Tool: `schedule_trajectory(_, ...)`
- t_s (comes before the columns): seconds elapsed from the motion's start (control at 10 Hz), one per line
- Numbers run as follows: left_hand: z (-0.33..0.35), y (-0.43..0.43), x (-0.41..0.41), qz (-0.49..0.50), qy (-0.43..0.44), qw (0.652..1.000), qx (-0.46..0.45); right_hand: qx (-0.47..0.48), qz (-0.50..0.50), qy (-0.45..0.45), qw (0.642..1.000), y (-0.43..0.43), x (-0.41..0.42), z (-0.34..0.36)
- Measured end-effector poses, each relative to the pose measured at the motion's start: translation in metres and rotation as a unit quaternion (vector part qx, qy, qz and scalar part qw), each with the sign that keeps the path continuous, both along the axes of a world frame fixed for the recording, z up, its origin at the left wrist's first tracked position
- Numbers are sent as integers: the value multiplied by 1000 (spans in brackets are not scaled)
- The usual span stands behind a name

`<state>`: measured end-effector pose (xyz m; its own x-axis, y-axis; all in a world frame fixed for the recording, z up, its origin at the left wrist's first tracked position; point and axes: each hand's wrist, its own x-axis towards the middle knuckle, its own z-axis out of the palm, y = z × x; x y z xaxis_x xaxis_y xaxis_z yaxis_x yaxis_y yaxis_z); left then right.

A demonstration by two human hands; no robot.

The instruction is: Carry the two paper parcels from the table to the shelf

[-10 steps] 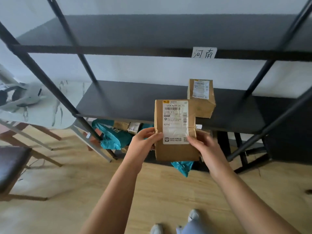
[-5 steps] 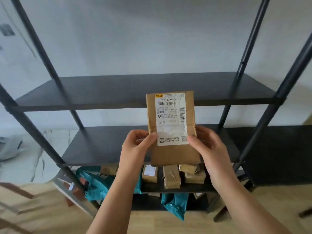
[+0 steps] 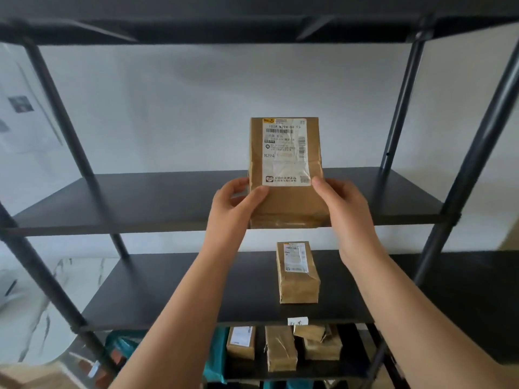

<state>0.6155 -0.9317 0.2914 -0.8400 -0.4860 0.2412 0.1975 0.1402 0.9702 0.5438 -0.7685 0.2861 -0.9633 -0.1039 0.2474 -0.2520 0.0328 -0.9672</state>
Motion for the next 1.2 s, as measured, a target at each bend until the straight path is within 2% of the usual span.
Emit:
schedule_trajectory(0.2,18,-9,-46,-32,-24,999,5,20,21,4,1000,-6,-45,16)
schedule_trajectory(0.7,0,-8,-105,61,-118,991,-14,80,100,-67,989,-23,-103,4)
schedule_trajectory(0.9,-7,-11,-109,68,-124,989,-43,79,72,-66,992,-30,-103,-1)
schedule_trajectory(1.0,-8,-10,-107,79,-138,983,-88,100,65,-56,991,-29,-99,0)
schedule_trajectory(1.1,-11,-10,-102,88,-139,980,-111,133,46,-31,990,-25,-94,-4)
schedule_trajectory(1.2,-13,-10,-89,125,-130,973,-144,142,-20,16,989,-19,-82,-7)
